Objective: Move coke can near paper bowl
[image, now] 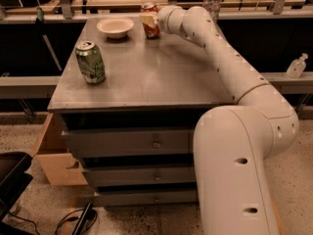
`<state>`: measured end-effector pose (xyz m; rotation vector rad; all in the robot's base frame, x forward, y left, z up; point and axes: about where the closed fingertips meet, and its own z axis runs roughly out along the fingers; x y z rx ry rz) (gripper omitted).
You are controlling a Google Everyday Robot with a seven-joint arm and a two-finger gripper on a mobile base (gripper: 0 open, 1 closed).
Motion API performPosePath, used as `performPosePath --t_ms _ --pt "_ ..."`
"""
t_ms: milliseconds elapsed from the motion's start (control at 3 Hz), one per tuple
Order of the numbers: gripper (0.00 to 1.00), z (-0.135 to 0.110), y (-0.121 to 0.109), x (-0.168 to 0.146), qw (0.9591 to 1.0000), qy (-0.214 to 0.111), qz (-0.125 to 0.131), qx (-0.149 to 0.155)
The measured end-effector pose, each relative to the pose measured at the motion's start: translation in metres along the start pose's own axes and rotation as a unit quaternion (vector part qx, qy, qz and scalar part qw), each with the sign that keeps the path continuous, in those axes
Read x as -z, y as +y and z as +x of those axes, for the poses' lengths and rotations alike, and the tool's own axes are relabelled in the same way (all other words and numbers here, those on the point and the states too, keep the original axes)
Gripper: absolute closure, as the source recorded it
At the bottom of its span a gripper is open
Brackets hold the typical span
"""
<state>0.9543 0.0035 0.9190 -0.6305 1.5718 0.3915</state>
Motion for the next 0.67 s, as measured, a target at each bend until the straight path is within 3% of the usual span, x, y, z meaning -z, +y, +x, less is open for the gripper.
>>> performPosePath --t_ms 333,667 --pt "0.0 0.001 0.0022 -0.0019 1.0 0.0 -0.002 0.0" --pt "0.0 0.001 0.0023 -0.002 1.0 0.0 -0.002 0.0"
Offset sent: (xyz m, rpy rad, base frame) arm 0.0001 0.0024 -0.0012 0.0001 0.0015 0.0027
